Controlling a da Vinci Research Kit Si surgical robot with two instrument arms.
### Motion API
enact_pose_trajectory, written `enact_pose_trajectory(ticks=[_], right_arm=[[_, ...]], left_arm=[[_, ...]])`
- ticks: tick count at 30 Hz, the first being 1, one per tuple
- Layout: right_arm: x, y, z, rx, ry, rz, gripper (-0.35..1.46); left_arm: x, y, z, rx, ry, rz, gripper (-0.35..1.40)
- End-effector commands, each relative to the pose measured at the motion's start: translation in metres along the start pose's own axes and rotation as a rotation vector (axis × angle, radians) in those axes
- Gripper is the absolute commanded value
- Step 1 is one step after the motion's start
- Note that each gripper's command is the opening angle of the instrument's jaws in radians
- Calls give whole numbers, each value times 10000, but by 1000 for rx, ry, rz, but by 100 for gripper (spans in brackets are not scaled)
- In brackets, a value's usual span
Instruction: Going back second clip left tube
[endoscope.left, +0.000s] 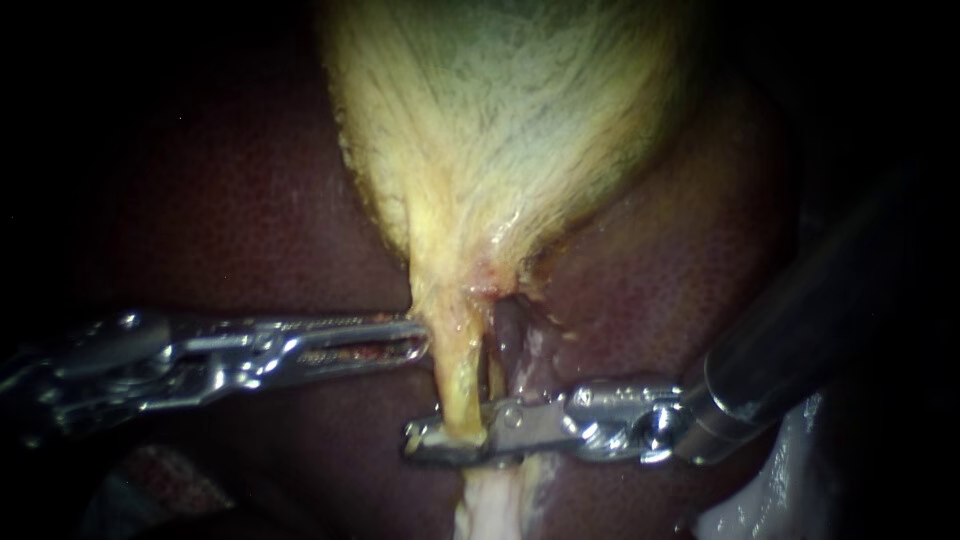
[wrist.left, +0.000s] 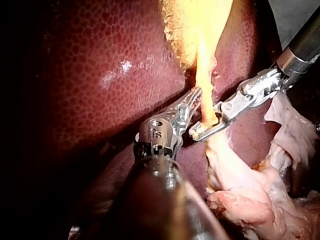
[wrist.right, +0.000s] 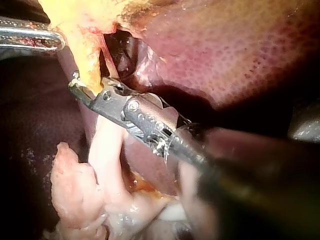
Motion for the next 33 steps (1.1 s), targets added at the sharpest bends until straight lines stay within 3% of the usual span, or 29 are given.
enact_pose_trajectory(ticks=[1,7,11,15,21,33], right_arm=[[0,0,0,0,0,0,-35],[0,0,0,1,3,-6,-35],[0,0,0,13,45,-26,18],[2,1,-1,20,78,-104,44],[6,8,-5,21,100,-249,53],[2,21,-17,7,100,-366,57]], left_arm=[[0,0,0,0,0,0,-35],[0,0,0,1,0,0,-35],[0,0,0,1,0,0,-35],[0,0,-1,1,0,0,-35],[1,1,-1,1,0,0,-35],[1,1,-1,1,0,1,-35]])
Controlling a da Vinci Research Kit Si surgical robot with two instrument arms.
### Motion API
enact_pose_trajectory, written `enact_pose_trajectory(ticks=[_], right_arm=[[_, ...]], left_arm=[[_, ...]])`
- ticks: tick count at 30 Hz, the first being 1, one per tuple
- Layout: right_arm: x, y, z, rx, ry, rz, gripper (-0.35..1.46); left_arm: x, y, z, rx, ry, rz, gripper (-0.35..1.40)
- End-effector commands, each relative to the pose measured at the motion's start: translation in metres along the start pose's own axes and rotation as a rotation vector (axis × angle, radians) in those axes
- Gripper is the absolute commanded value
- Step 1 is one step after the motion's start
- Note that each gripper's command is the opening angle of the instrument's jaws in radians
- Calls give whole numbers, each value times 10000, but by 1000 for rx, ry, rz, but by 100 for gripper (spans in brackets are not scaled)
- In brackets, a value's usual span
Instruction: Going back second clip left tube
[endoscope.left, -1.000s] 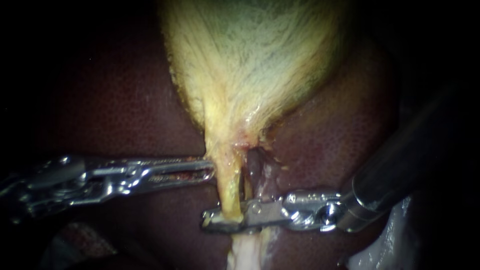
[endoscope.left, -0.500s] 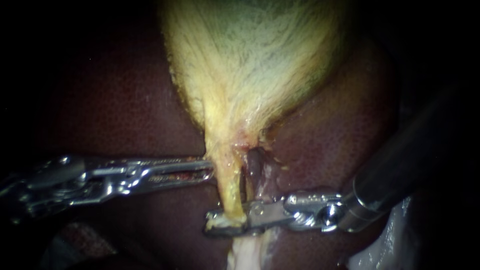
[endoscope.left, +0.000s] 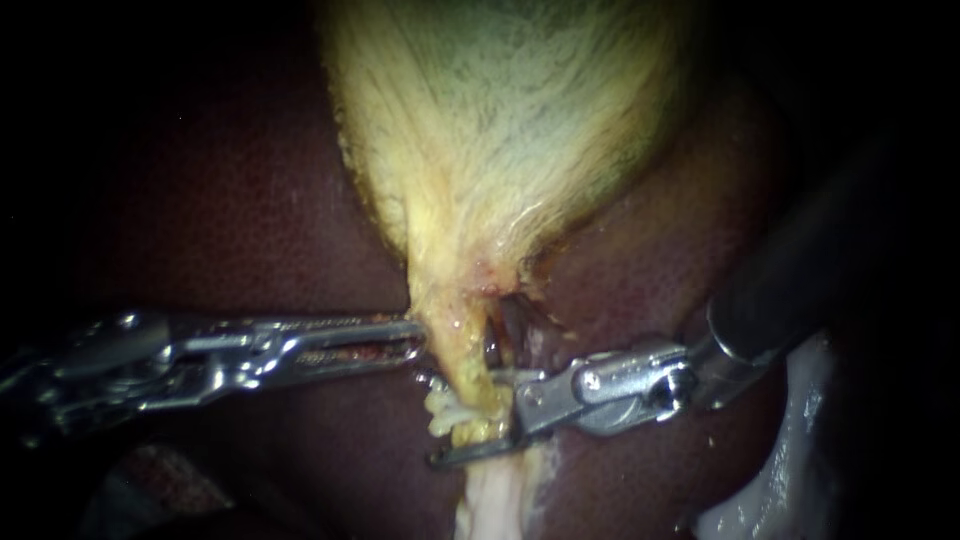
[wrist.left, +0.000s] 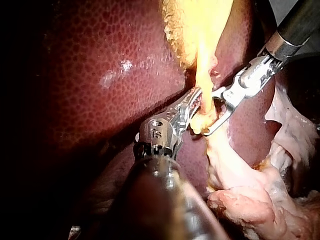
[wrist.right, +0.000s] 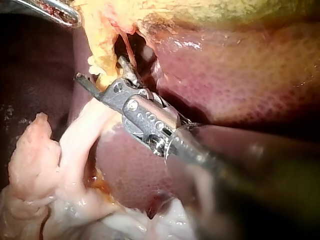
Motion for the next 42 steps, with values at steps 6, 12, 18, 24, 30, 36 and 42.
enact_pose_trajectory(ticks=[6,12,18,24,30,36,42], right_arm=[[0,0,-5,1,-1,-27,58],[0,-3,-24,-9,0,-26,58],[5,-3,-65,-27,1,-46,58],[19,4,-115,-58,-2,-95,58],[30,12,-154,-86,-8,-133,59],[37,14,-176,-108,-16,-164,60],[40,11,-180,-105,-15,-163,60]], left_arm=[[0,0,0,-1,0,0,-35],[0,1,-1,0,0,0,-35],[0,3,-1,1,0,1,-35],[0,5,0,0,0,0,-35],[0,6,2,0,0,0,-35],[-1,8,5,0,0,0,-35],[-2,12,14,-3,-2,-1,-35]])
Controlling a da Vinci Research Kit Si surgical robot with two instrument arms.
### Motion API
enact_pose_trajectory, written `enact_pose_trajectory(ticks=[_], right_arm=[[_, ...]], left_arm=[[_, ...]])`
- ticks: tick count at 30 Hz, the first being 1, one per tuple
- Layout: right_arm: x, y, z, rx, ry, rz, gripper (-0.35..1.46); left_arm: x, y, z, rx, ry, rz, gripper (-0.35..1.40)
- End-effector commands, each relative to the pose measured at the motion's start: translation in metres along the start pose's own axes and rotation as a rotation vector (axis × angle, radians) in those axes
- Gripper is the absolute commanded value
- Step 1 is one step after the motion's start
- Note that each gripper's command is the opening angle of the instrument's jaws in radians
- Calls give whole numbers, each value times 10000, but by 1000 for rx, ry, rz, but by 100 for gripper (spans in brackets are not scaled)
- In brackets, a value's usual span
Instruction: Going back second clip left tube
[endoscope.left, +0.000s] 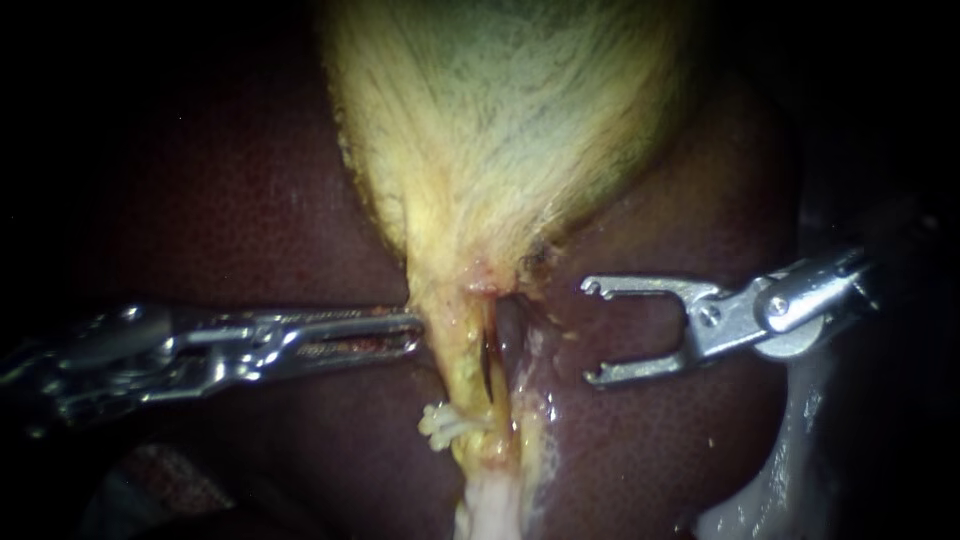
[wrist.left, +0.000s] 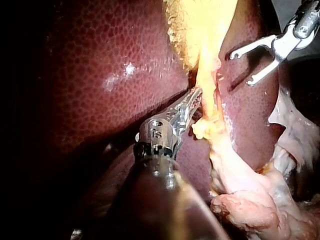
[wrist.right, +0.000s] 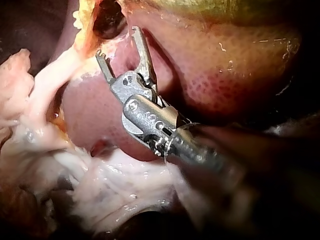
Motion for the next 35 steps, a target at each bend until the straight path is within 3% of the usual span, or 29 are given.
enact_pose_trajectory(ticks=[1,14,35], right_arm=[[1,-1,1,0,0,0,60],[3,-4,1,0,0,0,60],[5,-6,1,0,0,0,60]], left_arm=[[0,1,4,-3,-1,0,-35],[10,-5,35,18,5,4,-35],[10,-4,40,18,8,5,-35]])
